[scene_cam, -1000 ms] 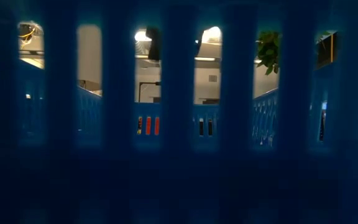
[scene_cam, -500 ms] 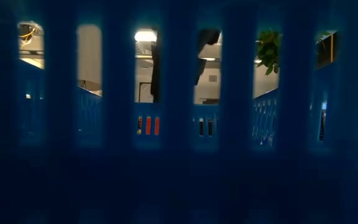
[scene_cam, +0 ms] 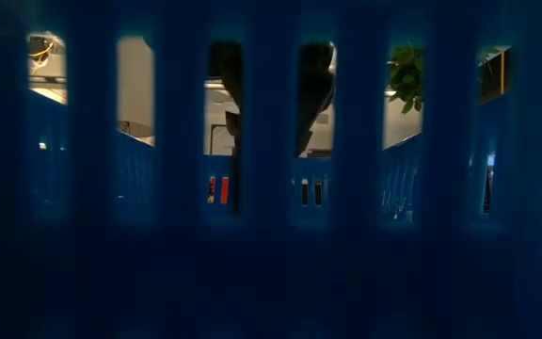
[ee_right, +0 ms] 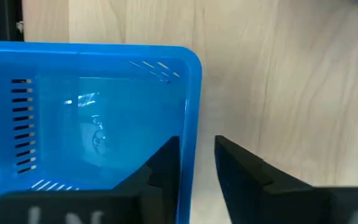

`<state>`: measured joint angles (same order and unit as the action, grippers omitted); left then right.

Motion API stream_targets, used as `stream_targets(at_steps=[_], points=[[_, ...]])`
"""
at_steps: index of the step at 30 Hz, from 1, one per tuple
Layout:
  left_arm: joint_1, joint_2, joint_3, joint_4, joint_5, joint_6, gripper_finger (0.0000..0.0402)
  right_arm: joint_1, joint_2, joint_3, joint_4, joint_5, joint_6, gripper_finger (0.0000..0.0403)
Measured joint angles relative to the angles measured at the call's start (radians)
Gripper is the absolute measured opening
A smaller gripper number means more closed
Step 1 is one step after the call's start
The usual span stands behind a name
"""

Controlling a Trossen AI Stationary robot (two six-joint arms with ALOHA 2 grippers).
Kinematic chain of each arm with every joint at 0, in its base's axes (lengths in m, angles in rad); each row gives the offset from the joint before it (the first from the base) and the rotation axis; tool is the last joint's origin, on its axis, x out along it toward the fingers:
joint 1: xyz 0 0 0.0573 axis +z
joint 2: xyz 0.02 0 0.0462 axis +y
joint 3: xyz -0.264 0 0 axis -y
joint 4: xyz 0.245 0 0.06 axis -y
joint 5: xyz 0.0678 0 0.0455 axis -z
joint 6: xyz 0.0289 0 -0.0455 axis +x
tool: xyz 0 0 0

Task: Stack baskets by color
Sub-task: Stack the bottom blue bin on top of the top blue bins

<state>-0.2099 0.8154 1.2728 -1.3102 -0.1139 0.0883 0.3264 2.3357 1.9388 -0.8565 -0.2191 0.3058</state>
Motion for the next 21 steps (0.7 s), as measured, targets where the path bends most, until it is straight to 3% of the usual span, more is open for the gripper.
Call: stream_targets(at_steps=[6, 13, 21], points=[[0.000, 0.000, 0.000, 0.000, 0.000, -0.006, 0.0078, -0.010, 0.004, 0.000, 0.023, 0.009, 0.003, 0.0011], [0.000, 0.000, 0.000, -0.001, 0.030, -0.006, 0.0078, -0.067, 0.005, 0.079, -0.025, -0.025, 0.005, 0.0003], [0.000, 0.000, 0.000, -0.030, 0.030, -0.006, 0.0078, -0.153, 0.004, 0.336, -0.243, -0.025, -0.056, 0.0002]])
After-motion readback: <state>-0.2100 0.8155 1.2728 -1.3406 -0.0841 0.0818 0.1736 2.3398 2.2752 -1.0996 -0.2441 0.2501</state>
